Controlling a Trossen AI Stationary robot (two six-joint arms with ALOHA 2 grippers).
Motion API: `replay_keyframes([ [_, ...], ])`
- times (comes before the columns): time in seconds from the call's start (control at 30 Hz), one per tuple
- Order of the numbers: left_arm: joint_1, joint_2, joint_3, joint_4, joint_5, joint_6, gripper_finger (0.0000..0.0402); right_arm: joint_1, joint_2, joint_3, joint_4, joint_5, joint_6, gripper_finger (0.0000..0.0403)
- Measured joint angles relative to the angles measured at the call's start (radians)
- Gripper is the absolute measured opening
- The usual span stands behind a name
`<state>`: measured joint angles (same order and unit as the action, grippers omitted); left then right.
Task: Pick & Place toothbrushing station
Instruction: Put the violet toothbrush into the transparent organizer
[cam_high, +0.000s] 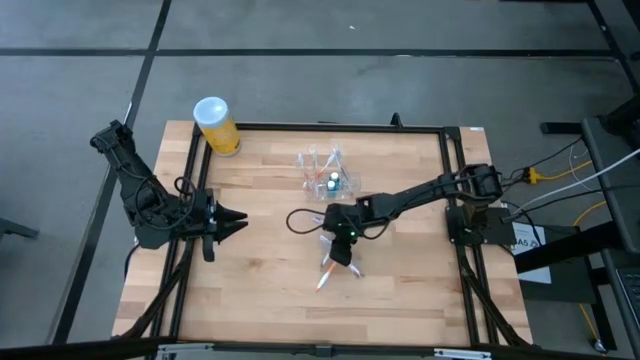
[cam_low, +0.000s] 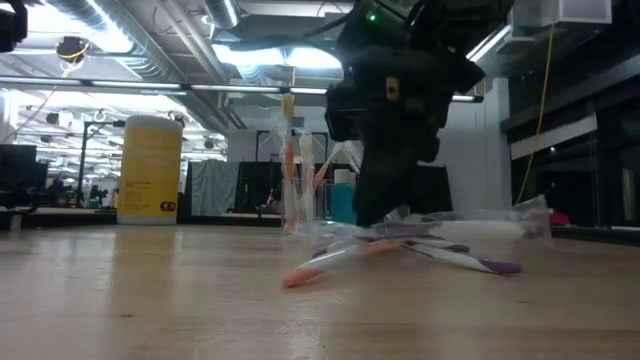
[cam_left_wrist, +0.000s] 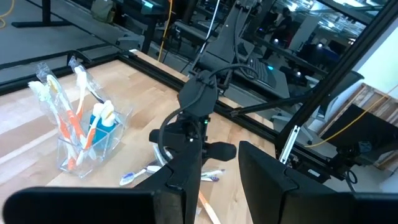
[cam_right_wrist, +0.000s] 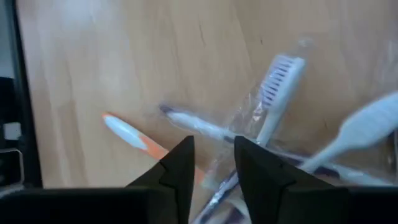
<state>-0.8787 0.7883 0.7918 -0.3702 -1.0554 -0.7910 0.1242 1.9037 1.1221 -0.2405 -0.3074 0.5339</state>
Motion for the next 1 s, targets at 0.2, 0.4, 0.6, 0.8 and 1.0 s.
replay_keyframes([
  [0.2, 0.000, 0.000, 0.000, 0.000, 0.000, 0.001, 0.0102, -0.003, 0.000, -0.001, -0.027, 0.003, -0.012, 0.0043],
  [0.4, 0.000, 0.000, 0.000, -0.007, 0.001, 0.016, 0.0102, 0.014, -0.019, -0.001, -0.024, 0.034, 0.001, 0.0006],
  [0.6, 0.000, 0.000, 0.000, -0.021, 0.002, 0.016, 0.0102, 0.046, -0.064, 0.061, -0.068, 0.116, 0.011, 0.0003],
  [0.8, 0.000, 0.000, 0.000, -0.023, 0.002, 0.018, 0.0102, 0.042, -0.077, 0.154, -0.126, 0.227, -0.041, 0.0012],
  [1.0, 0.000, 0.000, 0.000, -0.023, 0.005, 0.019, 0.0102, -0.021, -0.051, 0.163, -0.183, 0.180, -0.018, 0.0093],
])
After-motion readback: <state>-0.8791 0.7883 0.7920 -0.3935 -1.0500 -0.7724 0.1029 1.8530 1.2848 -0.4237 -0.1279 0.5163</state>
